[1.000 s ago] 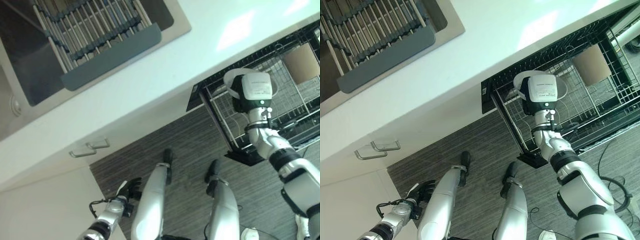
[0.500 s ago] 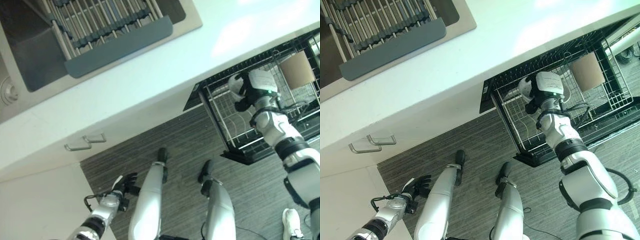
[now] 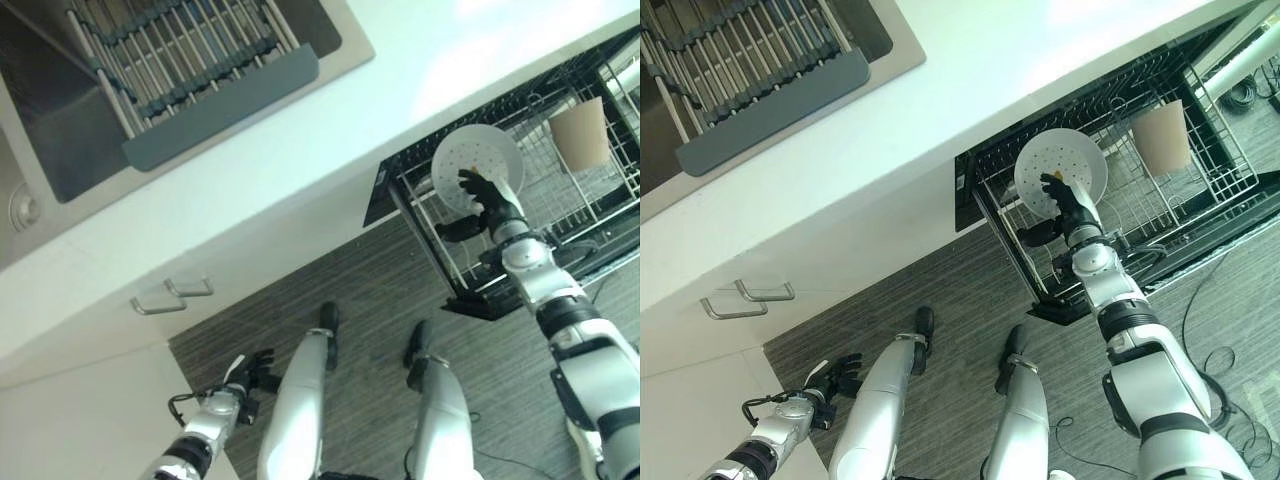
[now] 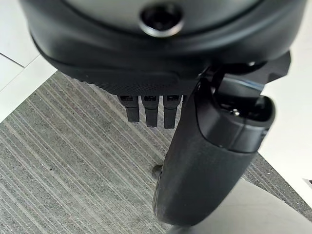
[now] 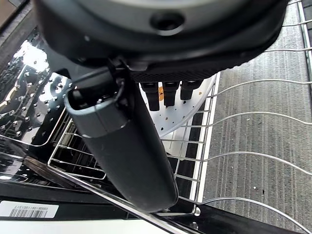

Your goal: Place the dishes in the dishwasher.

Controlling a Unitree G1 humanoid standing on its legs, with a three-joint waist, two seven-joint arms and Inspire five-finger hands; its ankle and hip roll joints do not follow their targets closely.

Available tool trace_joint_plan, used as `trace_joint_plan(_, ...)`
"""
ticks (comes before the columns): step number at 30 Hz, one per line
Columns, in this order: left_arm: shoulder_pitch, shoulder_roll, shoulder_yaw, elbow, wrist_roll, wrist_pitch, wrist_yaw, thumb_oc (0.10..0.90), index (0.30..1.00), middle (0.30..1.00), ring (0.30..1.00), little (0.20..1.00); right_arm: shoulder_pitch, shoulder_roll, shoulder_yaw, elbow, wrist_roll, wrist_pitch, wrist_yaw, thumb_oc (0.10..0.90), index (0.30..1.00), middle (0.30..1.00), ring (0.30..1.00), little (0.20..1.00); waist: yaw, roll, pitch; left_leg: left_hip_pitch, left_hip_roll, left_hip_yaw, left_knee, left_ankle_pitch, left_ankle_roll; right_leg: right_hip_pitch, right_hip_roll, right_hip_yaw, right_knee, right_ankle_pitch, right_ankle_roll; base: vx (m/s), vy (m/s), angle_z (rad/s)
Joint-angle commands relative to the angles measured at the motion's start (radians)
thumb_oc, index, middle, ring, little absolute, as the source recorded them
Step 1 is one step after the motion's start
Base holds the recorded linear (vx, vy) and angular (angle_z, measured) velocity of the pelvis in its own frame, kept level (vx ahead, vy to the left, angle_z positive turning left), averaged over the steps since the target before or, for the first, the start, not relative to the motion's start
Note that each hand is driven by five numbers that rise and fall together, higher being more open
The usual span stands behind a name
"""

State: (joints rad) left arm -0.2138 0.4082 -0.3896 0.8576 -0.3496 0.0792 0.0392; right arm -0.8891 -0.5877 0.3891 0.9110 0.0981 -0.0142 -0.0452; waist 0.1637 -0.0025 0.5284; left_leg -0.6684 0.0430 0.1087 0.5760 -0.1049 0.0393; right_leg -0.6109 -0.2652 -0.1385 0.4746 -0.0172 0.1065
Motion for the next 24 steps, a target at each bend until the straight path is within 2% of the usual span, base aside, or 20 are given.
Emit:
trace_joint_plan(1,0.057,-0.052,-0.023,0.009,-0.019,-0.033,0.016,0.8,0.9,0.9,0.9,0.9,0.078,0.002,0.07,0.05,-0.021,0.065,0.036,0.8,0.9,0.9,0.9,0.9,0.021,0.088,-0.008,0.019,-0.016,-0.089,-0.089,-0.033,-0.005,-0.005,0.05,-0.02,0.143,-0.159,-0.029,0.0,0.0,0.0)
trace_joint_plan(4,0.066,-0.056,-0.018,0.016,-0.02,-0.05,0.014,0.8,0.9,0.9,0.9,0.9,0.081,0.002,0.083,0.039,-0.024,0.074,0.018,0.8,0.9,0.9,0.9,0.9,0.021,0.087,-0.008,0.028,-0.013,-0.086,-0.096,-0.03,-0.007,0.004,0.05,-0.021,0.136,-0.159,-0.031,0.0,0.002,-0.01)
trace_joint_plan(6,0.071,-0.061,-0.016,0.02,-0.019,-0.057,0.015,0.8,0.9,0.9,0.9,0.9,0.089,0.0,0.084,0.033,-0.013,0.057,-0.036,0.8,0.9,0.9,0.9,0.9,0.019,0.086,-0.008,0.036,-0.011,-0.081,-0.089,-0.036,-0.005,0.011,0.048,-0.02,0.141,-0.16,-0.032,0.0,0.0,0.0)
trace_joint_plan(9,0.076,-0.064,-0.019,0.019,-0.018,-0.06,0.017,0.8,0.9,0.9,0.9,0.9,0.095,0.002,0.063,0.014,0.037,-0.001,-0.153,0.8,0.9,0.9,0.9,0.9,0.014,0.084,-0.008,0.055,-0.01,-0.078,-0.09,-0.041,-0.003,0.029,0.05,-0.016,0.136,-0.16,-0.033,0.0,0.0,0.0)
trace_joint_plan(11,0.086,-0.071,-0.016,0.023,-0.022,-0.061,0.024,0.8,0.9,0.9,0.9,0.9,0.115,0.01,0.024,-0.05,0.042,-0.054,-0.297,0.8,0.9,0.9,0.9,0.9,0.005,0.079,-0.008,0.096,-0.007,-0.073,-0.107,-0.043,-0.002,0.064,0.051,-0.01,0.115,-0.158,-0.03,0.01,0.018,0.0)
trace_joint_plan(12,0.098,-0.083,-0.002,0.035,-0.013,-0.054,0.034,0.8,0.9,0.9,0.9,0.9,0.167,0.017,-0.022,-0.156,0.013,-0.087,-0.388,0.8,0.9,0.9,0.9,0.9,-0.011,0.065,-0.008,0.158,-0.004,-0.068,-0.135,-0.046,-0.001,0.118,0.049,-0.007,0.078,-0.15,-0.023,0.0,0.0,0.0)
trace_joint_plan(13,0.099,-0.083,-0.002,0.036,-0.012,-0.054,0.035,0.8,0.9,0.9,0.9,0.9,0.171,0.018,-0.024,-0.16,0.011,-0.089,-0.391,0.8,0.9,0.9,0.9,0.9,-0.012,0.065,-0.008,0.162,-0.004,-0.068,-0.138,-0.045,-0.001,0.122,0.048,-0.008,0.075,-0.15,-0.023,0.02,0.032,-0.05)
trace_joint_plan(14,0.101,-0.094,0.013,0.058,-0.012,-0.047,0.039,0.8,0.9,0.9,0.9,0.9,0.202,0.023,-0.038,-0.239,-0.018,-0.088,-0.419,0.8,0.9,0.9,0.9,0.9,-0.025,0.054,-0.008,0.224,-0.004,-0.064,-0.17,-0.045,-0.003,0.179,0.045,-0.006,0.032,-0.143,-0.018,-0.05,0.036,-0.14)
trace_joint_plan(15,0.091,-0.101,0.026,0.075,-0.013,-0.046,0.038,0.8,0.9,0.9,0.9,0.9,0.211,0.026,-0.046,-0.282,-0.033,-0.103,-0.45,0.8,0.9,0.9,0.9,0.9,-0.031,0.048,-0.008,0.242,-0.002,-0.058,-0.201,-0.012,0.0,0.197,0.044,-0.014,-0.009,-0.11,-0.024,-0.02,0.037,-0.18)
trace_joint_plan(17,0.097,-0.11,0.05,0.109,-0.01,-0.044,0.034,0.8,0.9,0.9,0.9,0.9,0.251,0.032,-0.057,-0.37,-0.033,-0.101,-0.477,0.8,0.9,0.9,0.9,0.9,-0.043,0.033,-0.008,0.333,-0.002,-0.055,-0.245,-0.011,-0.004,0.287,0.039,-0.015,-0.065,-0.102,-0.017,0.04,0.003,-0.17)
trace_joint_plan(19,0.106,-0.119,0.087,0.131,0.012,-0.037,0.029,0.8,0.9,0.9,0.9,0.9,0.312,0.047,-0.083,-0.475,-0.022,-0.132,-0.521,0.8,0.9,0.9,0.9,0.9,-0.058,0.022,-0.008,0.435,0.008,-0.052,-0.276,-0.024,-0.013,0.409,0.045,-0.02,-0.145,-0.092,-0.009,0.1,-0.019,-0.13)
trace_joint_plan(20,0.117,-0.128,0.106,0.142,0.023,-0.034,0.03,0.8,0.9,0.9,0.9,0.9,0.354,0.059,-0.102,-0.532,-0.045,-0.166,-0.543,0.8,0.9,0.9,0.9,0.9,-0.07,0.02,-0.018,0.476,0.017,-0.049,-0.276,-0.04,-0.023,0.465,0.052,-0.023,-0.175,-0.092,-0.003,0.09,-0.009,-0.12)
trace_joint_plan(21,0.121,-0.128,0.109,0.145,0.025,-0.032,0.028,0.8,0.9,0.9,0.9,0.9,0.366,0.059,-0.107,-0.545,-0.05,-0.169,-0.544,0.8,0.9,0.9,0.9,0.9,-0.072,0.019,-0.027,0.481,0.018,-0.048,-0.276,-0.044,-0.025,0.471,0.052,-0.022,-0.175,-0.096,-0.001,0.09,0.0,-0.07)
trace_joint_plan(22,0.14,-0.133,0.127,0.158,0.038,-0.032,0.024,0.8,0.9,0.9,0.9,0.9,0.413,0.064,-0.129,-0.594,-0.068,-0.213,-0.56,0.8,0.9,0.9,0.9,0.9,-0.081,0.013,-0.062,0.499,0.024,-0.041,-0.276,-0.057,-0.034,0.489,0.052,-0.018,-0.175,-0.109,0.006,0.08,-0.003,-0.03)
trace_joint_plan(24,0.163,-0.143,0.153,0.173,0.061,-0.02,0.021,0.8,0.9,0.9,0.9,0.9,0.462,0.063,-0.15,-0.651,-0.102,-0.244,-0.579,0.8,0.9,0.9,0.9,0.9,-0.09,0.006,-0.113,0.508,0.034,-0.035,-0.276,-0.064,-0.045,0.5,0.051,-0.018,-0.175,-0.116,0.016,0.08,-0.007,0.03)
